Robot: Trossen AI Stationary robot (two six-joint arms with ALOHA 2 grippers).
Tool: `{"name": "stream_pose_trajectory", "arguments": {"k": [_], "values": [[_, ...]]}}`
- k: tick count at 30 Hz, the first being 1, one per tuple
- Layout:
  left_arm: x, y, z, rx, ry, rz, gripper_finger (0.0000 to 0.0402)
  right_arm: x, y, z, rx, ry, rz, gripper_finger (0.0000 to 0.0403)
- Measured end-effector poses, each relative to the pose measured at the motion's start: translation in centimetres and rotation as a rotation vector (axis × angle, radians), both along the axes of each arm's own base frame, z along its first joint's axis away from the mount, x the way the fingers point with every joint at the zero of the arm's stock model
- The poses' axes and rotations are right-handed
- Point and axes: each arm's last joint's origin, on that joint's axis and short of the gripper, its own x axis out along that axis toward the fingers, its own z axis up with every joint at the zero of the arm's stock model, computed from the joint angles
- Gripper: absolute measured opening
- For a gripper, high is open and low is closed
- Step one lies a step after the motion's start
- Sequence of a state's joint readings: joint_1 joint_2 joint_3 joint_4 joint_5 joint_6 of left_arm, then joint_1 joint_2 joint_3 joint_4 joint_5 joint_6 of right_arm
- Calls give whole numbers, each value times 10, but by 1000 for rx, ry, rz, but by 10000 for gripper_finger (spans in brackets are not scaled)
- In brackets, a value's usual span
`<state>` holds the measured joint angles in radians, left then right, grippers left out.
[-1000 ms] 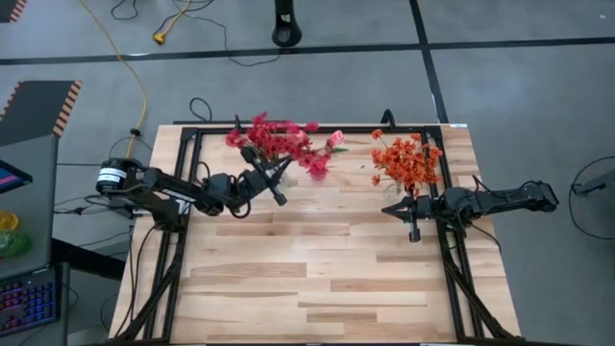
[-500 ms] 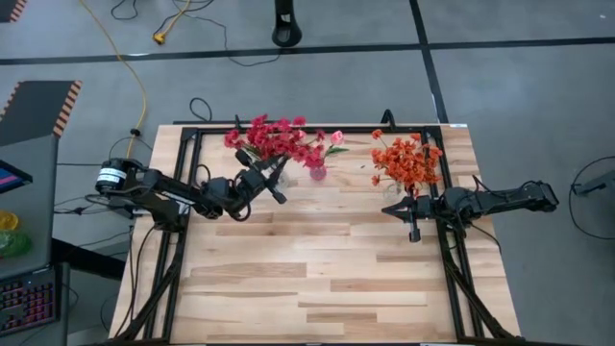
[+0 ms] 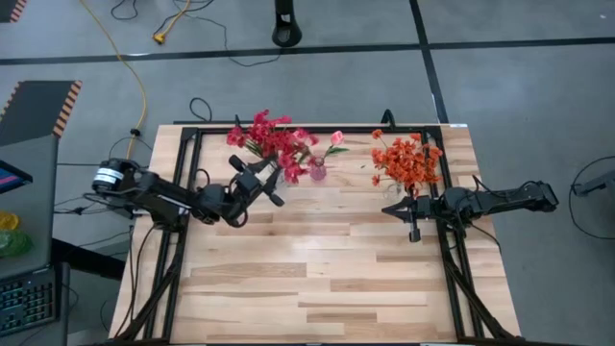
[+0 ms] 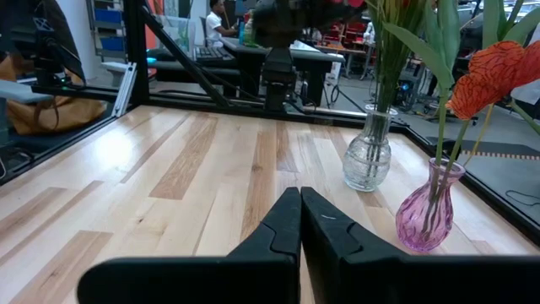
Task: Sort flowers into vase by color
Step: Return to Home Position
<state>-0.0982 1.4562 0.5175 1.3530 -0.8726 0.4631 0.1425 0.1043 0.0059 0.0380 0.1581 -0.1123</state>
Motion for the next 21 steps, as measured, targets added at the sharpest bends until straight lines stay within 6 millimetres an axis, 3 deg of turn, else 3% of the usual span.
{"name": "stream_pose_trajectory", "arguments": {"k": [13,17,21], "values": [[-23,-38,28,133,66,-43,127,0,0,0,0,0,0,35],[-31,-40,36,164,104,-79,98,0,0,0,0,0,0,35],[-35,-34,40,224,150,-282,39,0,0,0,0,0,0,35]]}}
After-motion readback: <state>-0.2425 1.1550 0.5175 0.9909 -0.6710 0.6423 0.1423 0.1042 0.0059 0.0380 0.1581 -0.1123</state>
